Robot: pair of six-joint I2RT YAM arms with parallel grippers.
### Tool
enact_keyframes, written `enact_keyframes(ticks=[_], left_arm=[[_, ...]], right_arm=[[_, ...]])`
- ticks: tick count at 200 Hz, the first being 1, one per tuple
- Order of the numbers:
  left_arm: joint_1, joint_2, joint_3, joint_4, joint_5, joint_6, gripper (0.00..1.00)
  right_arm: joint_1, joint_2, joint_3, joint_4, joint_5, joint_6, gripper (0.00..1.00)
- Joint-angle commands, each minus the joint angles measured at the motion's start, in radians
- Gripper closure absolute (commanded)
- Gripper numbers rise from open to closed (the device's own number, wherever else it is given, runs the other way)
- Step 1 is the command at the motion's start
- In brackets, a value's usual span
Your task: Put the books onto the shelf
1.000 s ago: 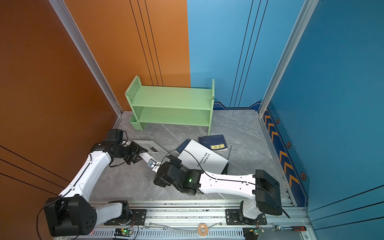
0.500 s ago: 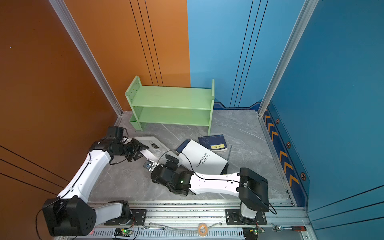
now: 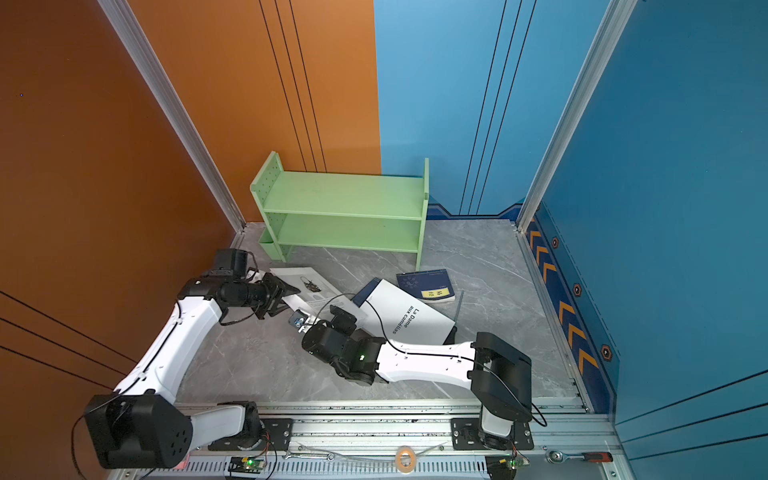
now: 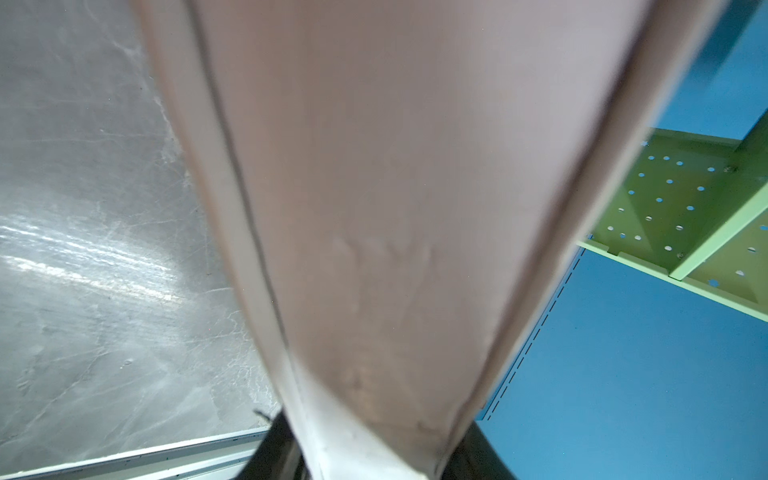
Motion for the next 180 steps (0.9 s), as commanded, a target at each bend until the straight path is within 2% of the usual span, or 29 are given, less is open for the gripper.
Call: enact_keyframes(ticks=[1,35,61,84,111,131,166,180], left_arm=[[-0.013,0.009,0.033,0.004,0.034,0.020,0.58],[-0.006,0.004,0.037,0.004,0.020,0.042,0.57],[0.002,-0.009,0.051,0.006,0.010,0.056,0.52],[0.016,-0.020,0.061,0.010,0.002,0.069,0.43],[0.045,-0.035,0.064,0.036,0.007,0.087,0.29],[0.072,-0.059,0.083,0.060,-0.029,0.123,0.26],[0.125,-0.147,0.084,0.249,-0.013,0.137,0.18],[0.143,-0.170,0.087,0.309,-0.001,0.137,0.18]], right_arm=[[-0.008,0.030,0.040,-0.061,0.015,0.017,0.25],[-0.006,0.070,0.093,-0.090,0.061,0.014,0.40],[-0.008,0.082,0.116,-0.094,0.063,0.019,0.51],[-0.013,0.075,0.130,-0.102,0.050,0.042,0.56],[-0.028,0.044,0.144,-0.127,0.026,0.084,0.58],[-0.065,-0.004,0.153,-0.162,-0.064,0.154,0.58],[-0.198,-0.108,0.167,-0.212,-0.379,0.329,0.58],[-0.247,-0.158,0.167,-0.207,-0.501,0.381,0.58]])
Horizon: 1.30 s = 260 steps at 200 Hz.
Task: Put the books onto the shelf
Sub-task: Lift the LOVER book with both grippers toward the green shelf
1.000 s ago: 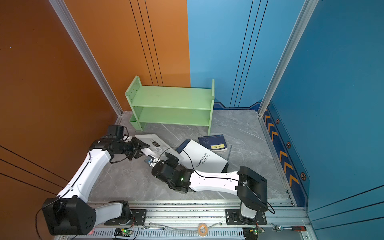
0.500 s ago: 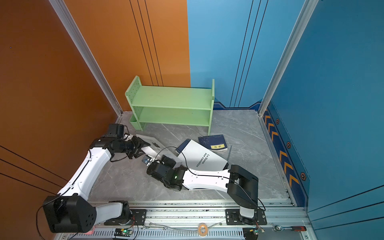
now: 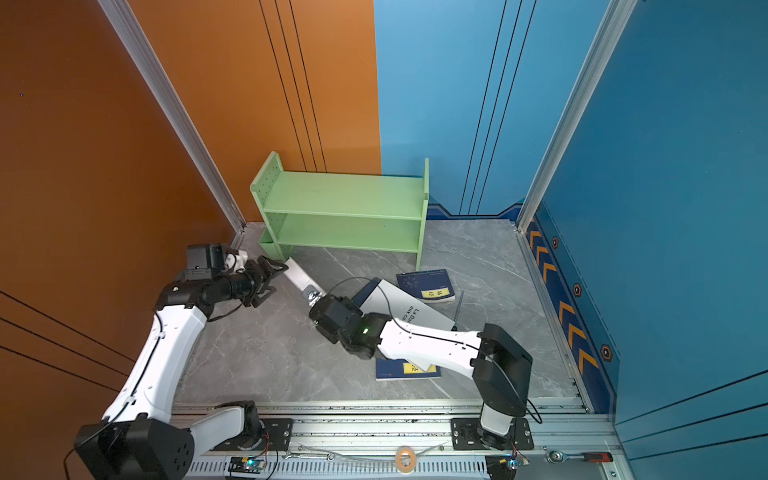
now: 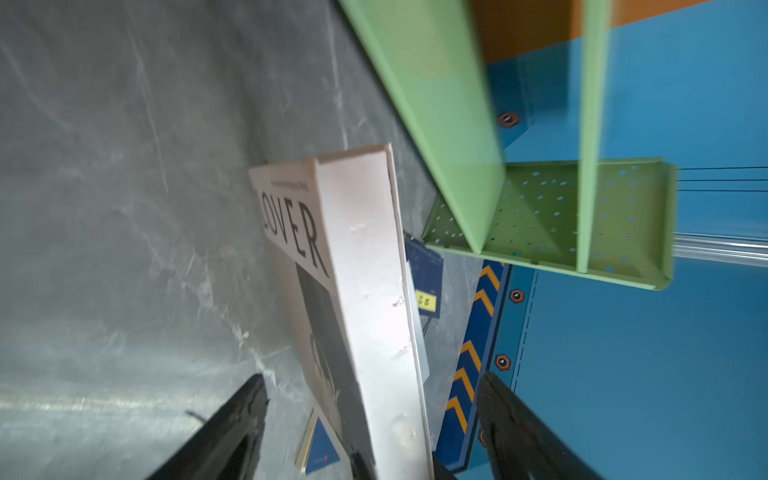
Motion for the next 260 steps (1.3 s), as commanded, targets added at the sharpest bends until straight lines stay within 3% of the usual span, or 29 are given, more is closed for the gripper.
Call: enact_keyframes(ticks=[1,27,61,110,129,141,182,214,239,260], left_arm=[[0.028,-0.050,0.040,0.159,0.016,0.032,0.18],[0.041,-0.071,0.039,0.282,0.084,0.033,0.18],[0.053,-0.099,-0.003,0.537,0.191,-0.049,0.16],[0.035,-0.084,-0.157,0.949,0.310,-0.257,0.07],[0.007,-0.090,-0.161,1.011,0.323,-0.264,0.00],[-0.025,-0.092,-0.150,1.016,0.327,-0.245,0.01],[-0.176,-0.060,-0.084,1.076,0.349,-0.197,0.01],[-0.217,-0.039,-0.080,1.135,0.334,-0.221,0.00],[-0.224,-0.028,-0.095,1.294,0.337,-0.318,0.04],[-0.233,-0.036,-0.095,1.313,0.325,-0.327,0.08]], right_arm=[[-0.080,-0.123,0.052,-0.008,-0.255,0.159,0.58],[-0.180,-0.207,0.078,-0.023,-0.511,0.231,0.57],[-0.311,-0.302,0.061,0.029,-0.715,0.390,0.56],[-0.504,-0.332,0.020,0.337,-0.974,0.707,0.55],[-0.550,-0.305,0.022,0.495,-1.057,0.841,0.55],[-0.569,-0.281,0.030,0.596,-1.106,0.932,0.55],[-0.589,-0.200,0.074,0.782,-1.189,1.141,0.55],[-0.608,-0.144,0.071,1.002,-1.214,1.349,0.55],[-0.617,-0.133,0.067,0.993,-1.208,1.355,0.56],[-0.616,-0.138,0.067,0.954,-1.198,1.324,0.56]])
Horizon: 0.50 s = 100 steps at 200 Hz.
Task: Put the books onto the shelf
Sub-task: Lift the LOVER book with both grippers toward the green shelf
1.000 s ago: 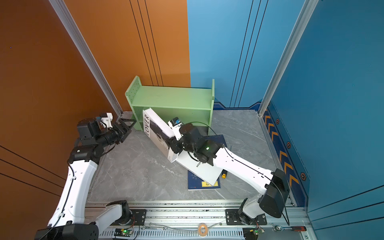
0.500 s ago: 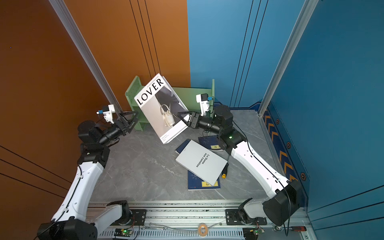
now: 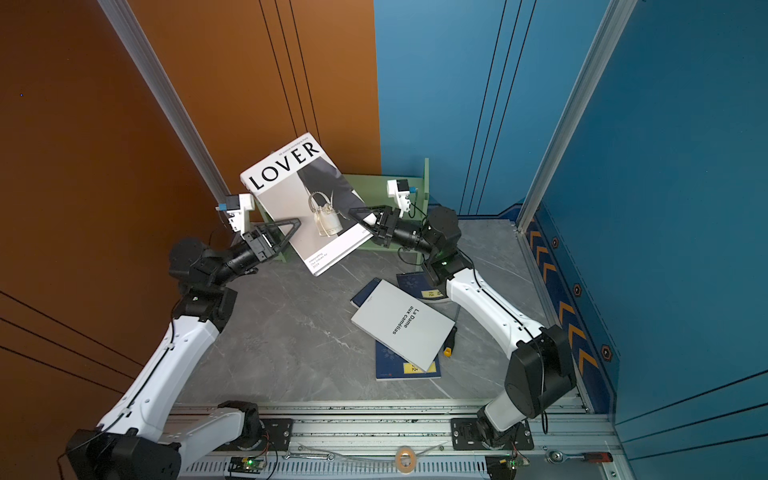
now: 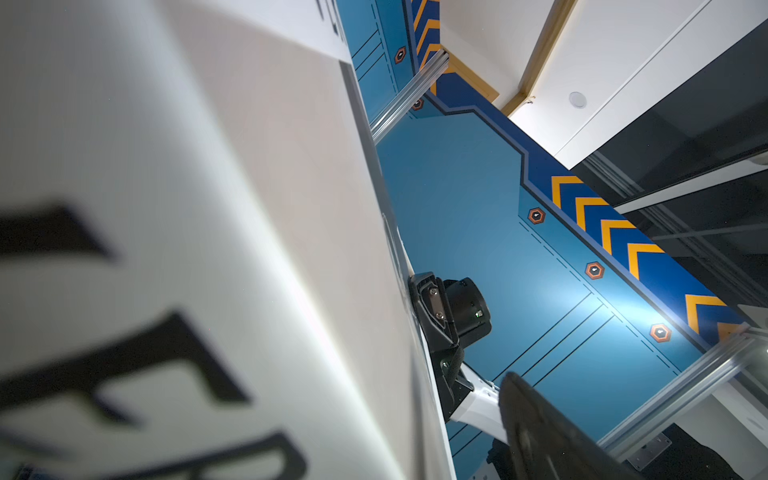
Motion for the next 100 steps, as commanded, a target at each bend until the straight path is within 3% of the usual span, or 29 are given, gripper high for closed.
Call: enact_keyframes(ticks=[1,27,46,78,100], left_arm=[[-0.015,-0.008,0.011,0.124,0.006,-0.041,0.08],[-0.018,-0.014,0.006,0.124,-0.009,-0.043,0.13],[-0.019,-0.012,0.006,0.124,-0.033,-0.052,0.26],[-0.019,0.004,0.006,0.124,-0.067,-0.077,0.36],[-0.020,0.017,-0.025,0.125,-0.087,-0.102,0.39]], right_arm=[[-0.003,-0.017,0.038,0.090,-0.014,0.027,0.56],[-0.001,-0.017,0.042,0.092,-0.012,0.027,0.54],[0.001,-0.015,0.041,0.099,-0.010,0.028,0.54],[0.003,-0.012,0.041,0.103,-0.006,0.020,0.54],[0.004,-0.007,0.042,0.088,-0.001,-0.001,0.53]])
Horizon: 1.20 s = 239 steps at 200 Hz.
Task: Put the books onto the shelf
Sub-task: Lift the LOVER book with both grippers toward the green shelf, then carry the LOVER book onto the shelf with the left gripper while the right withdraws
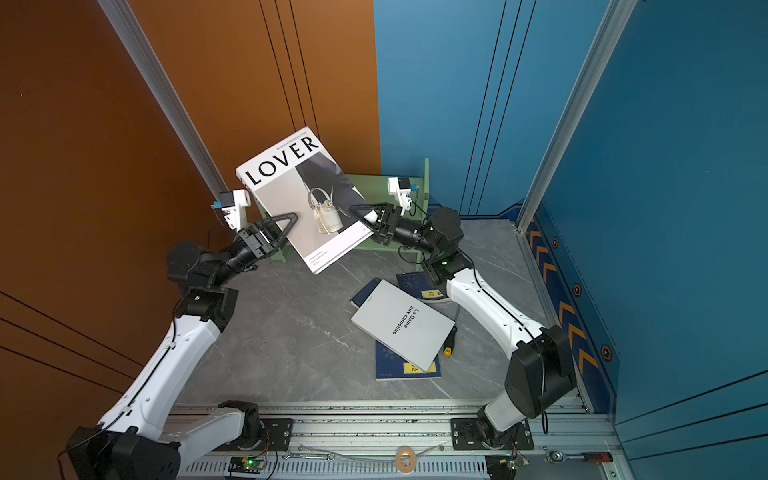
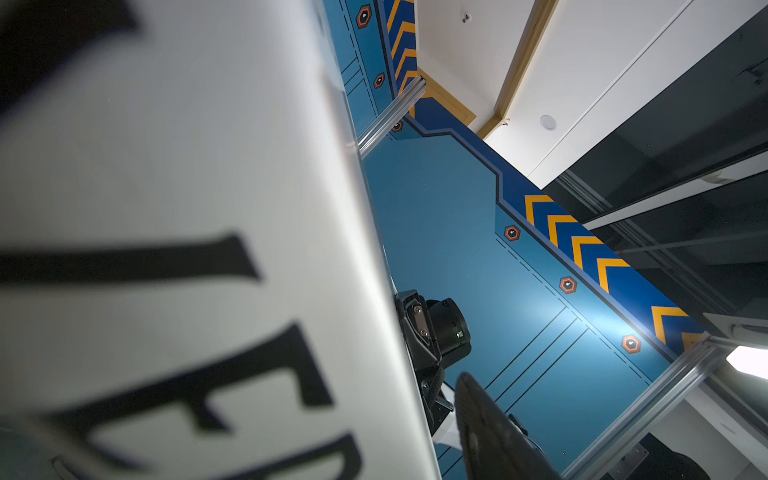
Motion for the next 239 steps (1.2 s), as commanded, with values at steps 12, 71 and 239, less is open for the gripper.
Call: enact_keyframes(ticks=[12,71,239], left_arm=[[-0.006,0.017,-0.021,0.040,-0.053,-0.035,0.42],[-0.023,0.050,-0.001,-0.046,-0.163,-0.035,0.62],[-0.296,0.519,0.456,-0.279,-0.980,-0.003,0.67]], right_arm=[[0.002,-0.004,0.037,0.028,0.008,-0.036,0.51],[-0.013,0.024,0.065,-0.036,0.067,-0.083,0.37],[-0.268,-0.488,-0.103,-0.831,0.631,-0.598,0.09]])
